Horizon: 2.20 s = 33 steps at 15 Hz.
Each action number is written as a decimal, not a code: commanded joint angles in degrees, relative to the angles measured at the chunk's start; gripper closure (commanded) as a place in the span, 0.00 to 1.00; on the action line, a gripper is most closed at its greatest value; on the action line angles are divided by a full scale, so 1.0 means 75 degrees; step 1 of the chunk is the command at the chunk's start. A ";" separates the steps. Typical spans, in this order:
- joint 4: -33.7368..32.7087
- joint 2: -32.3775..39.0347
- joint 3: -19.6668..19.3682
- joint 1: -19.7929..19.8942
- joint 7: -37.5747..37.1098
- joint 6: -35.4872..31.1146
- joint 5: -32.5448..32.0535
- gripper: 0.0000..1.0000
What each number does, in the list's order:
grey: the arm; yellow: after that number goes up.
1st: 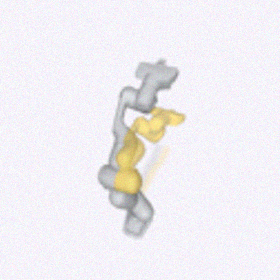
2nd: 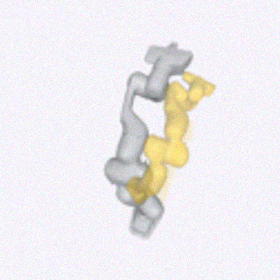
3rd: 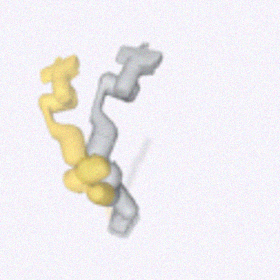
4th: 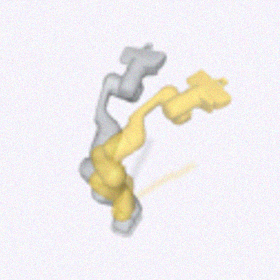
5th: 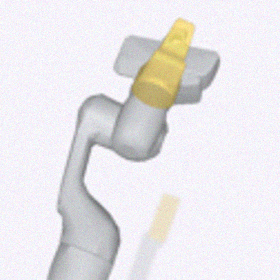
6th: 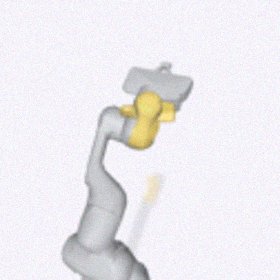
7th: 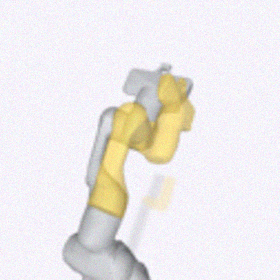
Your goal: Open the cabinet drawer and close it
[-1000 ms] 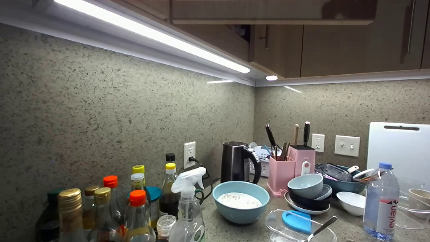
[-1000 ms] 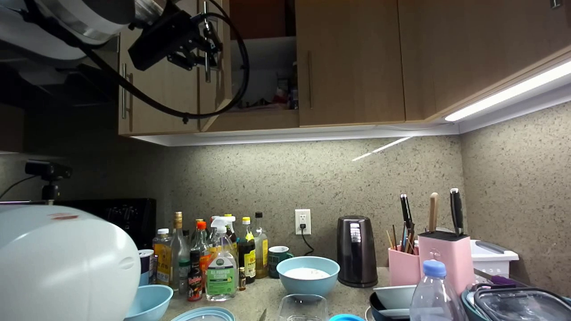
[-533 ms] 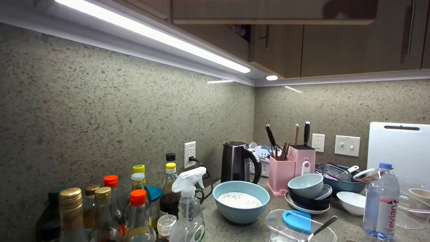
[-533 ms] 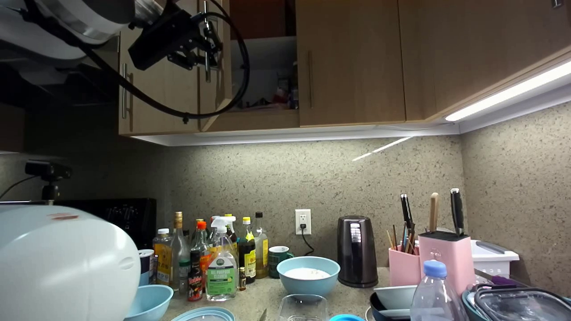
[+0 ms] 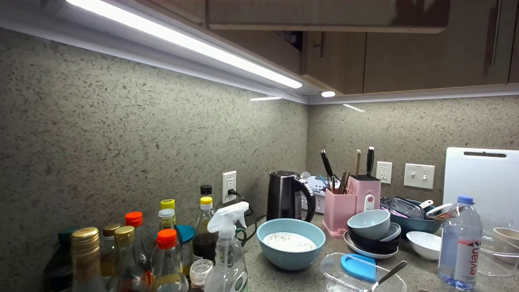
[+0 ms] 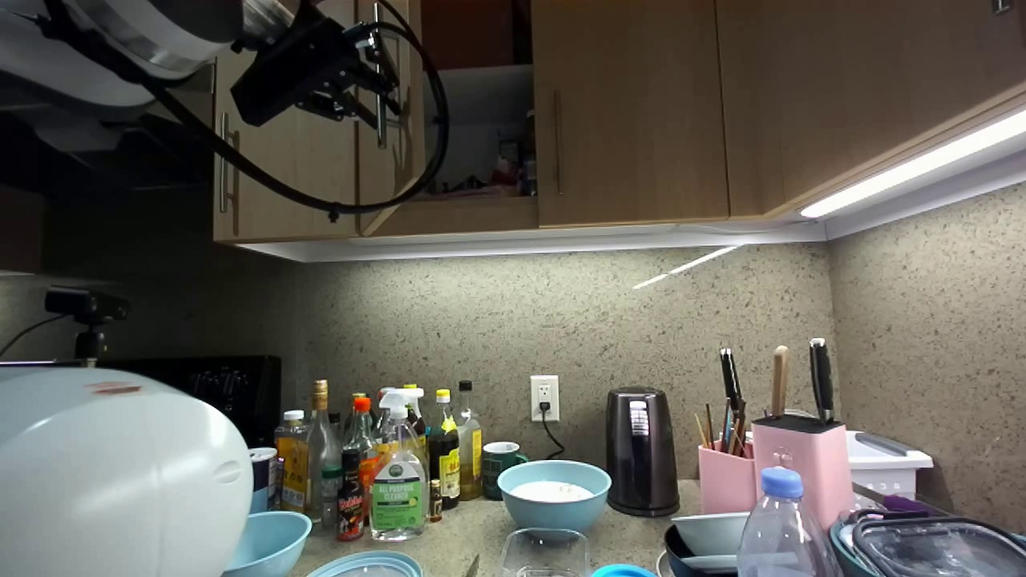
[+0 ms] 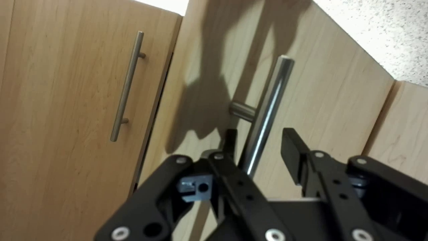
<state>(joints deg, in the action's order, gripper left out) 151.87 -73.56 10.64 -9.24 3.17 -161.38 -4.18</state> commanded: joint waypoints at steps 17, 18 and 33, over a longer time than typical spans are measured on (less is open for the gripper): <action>-0.0942 0.1713 -0.0136 0.1432 -0.0958 -0.0651 0.0010 0.96; -0.0996 0.1806 -0.0060 0.1590 -0.0985 -0.0758 -0.0028 0.96; -0.0695 0.1322 0.0363 0.2713 -0.0879 -0.2028 -0.0196 0.58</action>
<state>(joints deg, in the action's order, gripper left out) 149.22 -66.83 12.13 7.39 -3.35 -174.47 -4.96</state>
